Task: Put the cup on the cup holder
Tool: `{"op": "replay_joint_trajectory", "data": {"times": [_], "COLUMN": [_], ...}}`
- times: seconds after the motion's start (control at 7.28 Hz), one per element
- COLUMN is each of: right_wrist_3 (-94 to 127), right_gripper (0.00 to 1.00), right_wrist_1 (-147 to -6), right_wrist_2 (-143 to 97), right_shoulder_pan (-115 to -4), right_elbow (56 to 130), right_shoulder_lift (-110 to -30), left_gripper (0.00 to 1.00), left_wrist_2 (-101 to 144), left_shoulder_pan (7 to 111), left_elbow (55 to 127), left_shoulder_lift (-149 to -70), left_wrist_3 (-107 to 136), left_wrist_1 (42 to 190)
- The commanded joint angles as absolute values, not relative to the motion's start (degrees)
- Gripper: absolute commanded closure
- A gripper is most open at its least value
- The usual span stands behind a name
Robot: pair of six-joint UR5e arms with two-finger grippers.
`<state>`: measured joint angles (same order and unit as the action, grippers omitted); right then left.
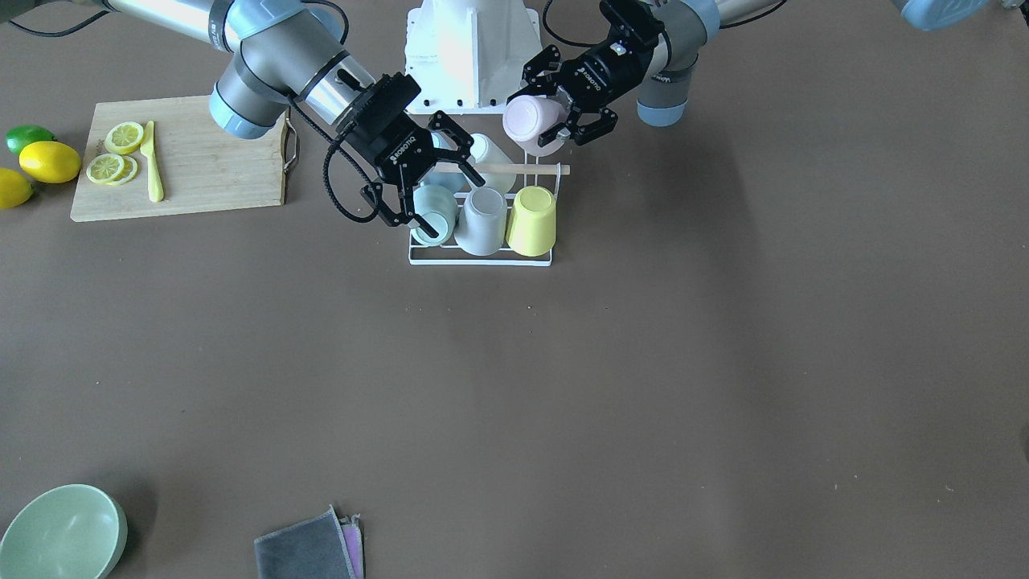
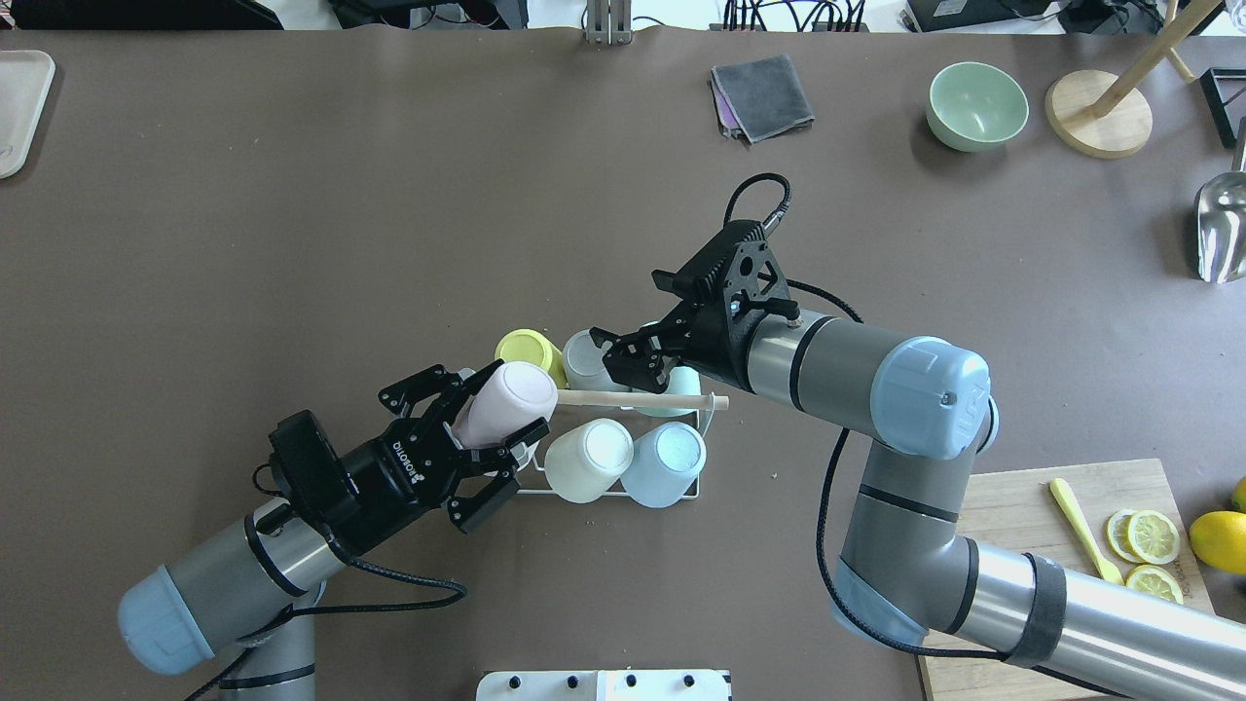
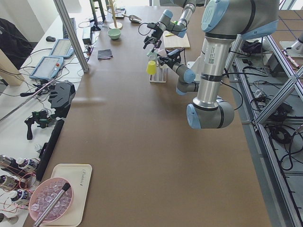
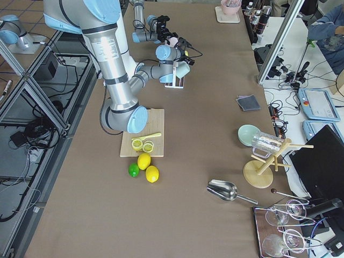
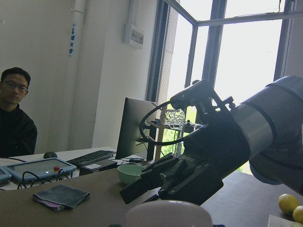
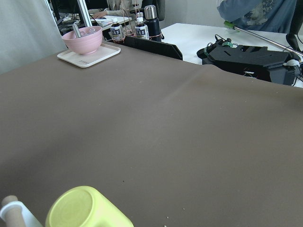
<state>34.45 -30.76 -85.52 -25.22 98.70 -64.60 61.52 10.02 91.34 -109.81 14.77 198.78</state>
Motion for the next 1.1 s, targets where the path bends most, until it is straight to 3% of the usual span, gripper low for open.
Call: {"op": "replay_joint_trajectory", "data": {"times": [0.0, 0.41, 0.96], "right_wrist_3": [34.5, 34.9, 36.7], "right_gripper": [0.0, 0.0, 0.0], "right_wrist_1": [-30.8, -33.0, -66.9], "right_wrist_2": [-85.5, -86.7, -106.2], "right_shoulder_pan": [-25.2, -26.3, -37.1], "right_elbow": [98.7, 99.3, 116.3], "right_shoulder_lift": [-64.6, -64.1, -64.0], "left_gripper": [1.0, 1.0, 1.0], "left_wrist_2": [61.5, 61.5, 61.5], "left_shoulder_pan": [10.1, 10.2, 10.4], "left_elbow": [90.5, 90.1, 89.3], "left_shoulder_lift": [-109.8, -109.8, -109.8], "left_wrist_3": [14.9, 14.9, 14.8], "left_wrist_1": [198.5, 198.5, 198.5]}}
